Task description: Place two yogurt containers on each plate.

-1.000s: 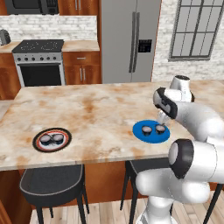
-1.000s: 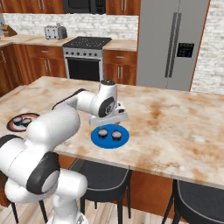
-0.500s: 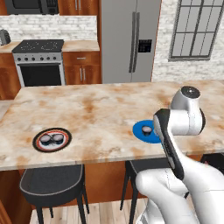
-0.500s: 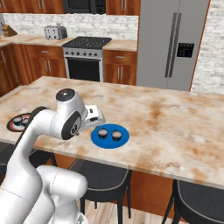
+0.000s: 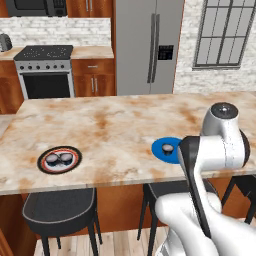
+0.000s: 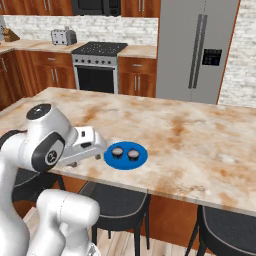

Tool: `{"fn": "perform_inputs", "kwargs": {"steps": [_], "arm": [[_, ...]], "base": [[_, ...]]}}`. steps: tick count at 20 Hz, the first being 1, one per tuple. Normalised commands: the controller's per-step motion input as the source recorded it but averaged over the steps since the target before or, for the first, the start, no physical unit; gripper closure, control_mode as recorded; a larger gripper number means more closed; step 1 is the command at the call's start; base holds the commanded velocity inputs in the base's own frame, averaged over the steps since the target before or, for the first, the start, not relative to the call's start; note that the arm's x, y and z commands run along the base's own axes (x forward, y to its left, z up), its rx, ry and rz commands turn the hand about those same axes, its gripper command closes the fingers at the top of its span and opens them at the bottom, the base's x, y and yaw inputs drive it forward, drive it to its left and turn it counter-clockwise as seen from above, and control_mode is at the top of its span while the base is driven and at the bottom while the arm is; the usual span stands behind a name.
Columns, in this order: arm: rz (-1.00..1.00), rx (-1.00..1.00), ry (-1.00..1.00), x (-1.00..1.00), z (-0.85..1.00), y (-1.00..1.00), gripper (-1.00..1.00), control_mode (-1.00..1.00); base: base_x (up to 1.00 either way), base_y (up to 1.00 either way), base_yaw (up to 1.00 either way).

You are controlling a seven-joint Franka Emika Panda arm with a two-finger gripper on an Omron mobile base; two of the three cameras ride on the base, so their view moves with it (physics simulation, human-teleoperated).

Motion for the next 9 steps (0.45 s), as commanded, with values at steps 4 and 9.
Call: {"fn": "perform_inputs", "kwargs": {"steps": [4,9], "arm": [[-0.21,0.06,0.10,-0.82,0.48,-0.24,-1.00,-1.00],[-0.09,0.09,-0.01,-0.73,0.21,-0.10,-1.00,-1.00]], "base": [[0.00,0.00,0.00],[0.00,0.00,0.00]]}}
